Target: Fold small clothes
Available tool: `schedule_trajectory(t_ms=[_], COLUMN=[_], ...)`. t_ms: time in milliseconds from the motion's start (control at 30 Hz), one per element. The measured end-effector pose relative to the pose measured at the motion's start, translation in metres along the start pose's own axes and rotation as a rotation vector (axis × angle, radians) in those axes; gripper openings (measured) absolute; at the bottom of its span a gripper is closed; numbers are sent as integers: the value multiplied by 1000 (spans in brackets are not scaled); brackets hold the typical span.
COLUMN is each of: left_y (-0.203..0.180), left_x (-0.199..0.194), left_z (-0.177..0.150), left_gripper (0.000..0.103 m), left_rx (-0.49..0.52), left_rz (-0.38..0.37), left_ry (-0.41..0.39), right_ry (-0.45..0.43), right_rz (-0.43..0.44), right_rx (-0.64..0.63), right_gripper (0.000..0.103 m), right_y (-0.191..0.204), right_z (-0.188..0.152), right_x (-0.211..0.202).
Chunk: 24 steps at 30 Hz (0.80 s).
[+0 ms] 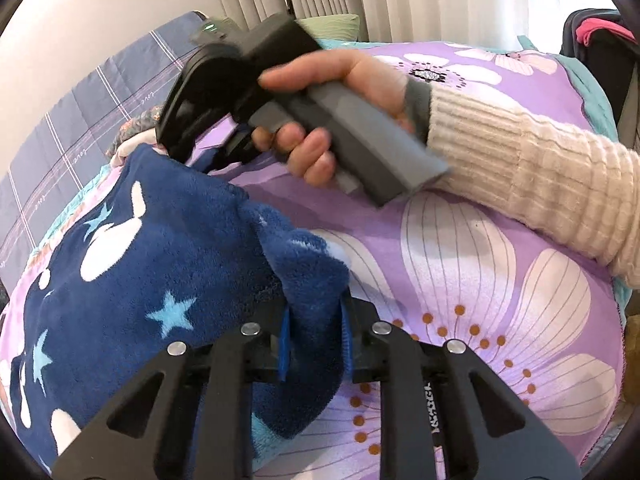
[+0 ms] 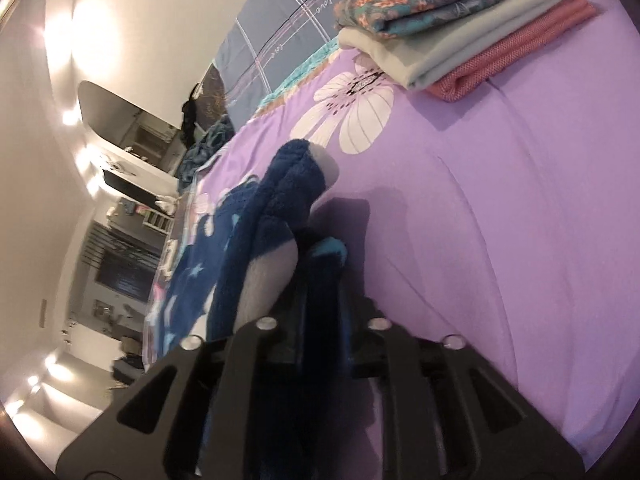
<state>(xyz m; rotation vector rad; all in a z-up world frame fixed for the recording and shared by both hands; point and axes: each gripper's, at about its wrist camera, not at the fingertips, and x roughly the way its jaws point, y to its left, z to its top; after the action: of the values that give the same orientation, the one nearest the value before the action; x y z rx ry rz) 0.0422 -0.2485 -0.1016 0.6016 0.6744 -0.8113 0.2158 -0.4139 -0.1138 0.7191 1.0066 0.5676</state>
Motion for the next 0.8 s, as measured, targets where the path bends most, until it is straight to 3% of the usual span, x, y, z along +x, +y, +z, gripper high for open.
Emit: schedule_trajectory(t_ms=[67,167,300,400,467,500,533,600,667,733,800], left_y=[-1,-2,0,-2,-2,-3,-4,-7,-9,-13,-16], left_x=[1,1,2,5,7,7,6,5,8,11,12], left_z=[0,0,0,-1,-1,-1,-1,-2,-4,-7,-7], left_gripper=[21,22,25,27,27,27,27,27,27,27,29], left_rx=[7,8,6,20,26,33,45,76,91,105,116], left_rz=[6,7,-7,-11,-17,-20,-20,-21,-34,-30,-21], left_ry=[-3,-5,-4,-3,-3,-6,-12,-23,-20,-11,-10], right_ry=[5,30,79,127,102,81,67,15,-9,-2,-6], right_rz=[100,221,208,73,3,-46,-115,-110,-124,-138,-73], right_rx=[54,45,-20,-89,-133,-138,-137,-80,-146,-146,-106], right_gripper=[59,85,91,91,84,35,21,18,18,25,26], right_y=[-11,-11,1,15,30,34,37,35,37,27,11], right_z=[3,5,0,-4,-4,-2,-1,2,0,-1,3], right_x=[-13,-31,-32,-7,8,15,21,20,20,29,28])
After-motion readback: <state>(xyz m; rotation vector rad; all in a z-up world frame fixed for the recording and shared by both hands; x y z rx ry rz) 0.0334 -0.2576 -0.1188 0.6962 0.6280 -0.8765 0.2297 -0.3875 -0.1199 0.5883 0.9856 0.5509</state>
